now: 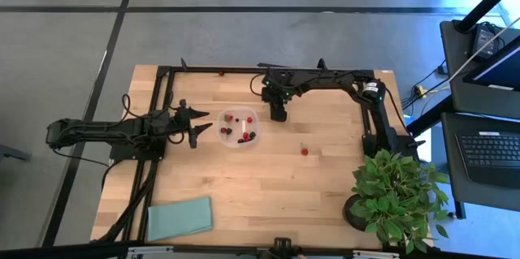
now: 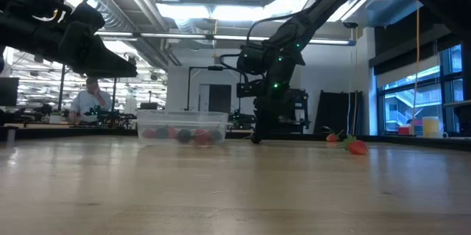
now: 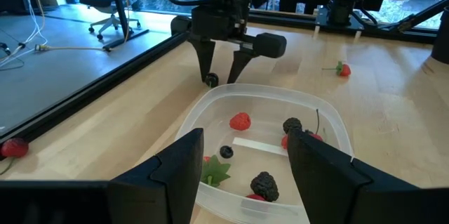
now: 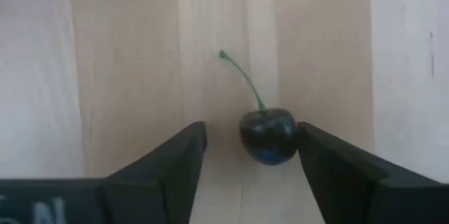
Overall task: Pick and placing Produce into tupperware
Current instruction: Put the black cherry into the transparent container
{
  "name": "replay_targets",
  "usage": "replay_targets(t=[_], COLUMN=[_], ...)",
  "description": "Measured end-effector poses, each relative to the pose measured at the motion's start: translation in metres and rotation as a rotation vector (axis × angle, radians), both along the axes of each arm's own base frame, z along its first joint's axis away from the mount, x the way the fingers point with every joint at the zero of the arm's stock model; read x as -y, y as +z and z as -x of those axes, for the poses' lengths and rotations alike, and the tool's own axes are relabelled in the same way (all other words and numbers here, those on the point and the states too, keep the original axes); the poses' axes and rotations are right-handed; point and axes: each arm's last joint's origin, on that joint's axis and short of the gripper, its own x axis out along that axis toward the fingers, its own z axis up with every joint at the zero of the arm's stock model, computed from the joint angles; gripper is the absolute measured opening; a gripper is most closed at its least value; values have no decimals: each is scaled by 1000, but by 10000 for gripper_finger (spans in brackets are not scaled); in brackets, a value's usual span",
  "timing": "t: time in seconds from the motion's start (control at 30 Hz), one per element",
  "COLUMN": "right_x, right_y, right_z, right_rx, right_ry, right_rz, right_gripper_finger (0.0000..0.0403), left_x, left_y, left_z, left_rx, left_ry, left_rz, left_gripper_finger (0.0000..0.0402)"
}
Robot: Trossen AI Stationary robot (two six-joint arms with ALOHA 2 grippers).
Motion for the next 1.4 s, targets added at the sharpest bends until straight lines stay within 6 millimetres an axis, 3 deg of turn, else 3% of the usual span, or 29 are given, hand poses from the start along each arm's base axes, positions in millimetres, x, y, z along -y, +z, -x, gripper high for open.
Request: replay_targets(t=[0.53, 0.77, 1.0, 1.13, 1.4], right_x=[-1, -2, -3, -13, -51], right_y=[-1, 16, 59, 78, 87], right_z=[0, 8, 17, 14, -15], right_rx=[-3, -39, 3, 74, 263], right_ry=[-2, -29, -80, -74, 38], right_rz=[-3, 42, 170, 187, 160], right_gripper_finger=[108, 121, 108, 114, 112], left_x=[0, 0, 0, 0, 0], left_y=[0, 0, 0, 0, 0], left_z=[0, 0, 0, 0, 0], left_rx=[0, 0, 0, 0, 1], left_ry=[0, 0, 0, 0, 1], left_rz=[0, 0, 0, 0, 0], left_gripper_finger=[199, 199, 199, 199, 199])
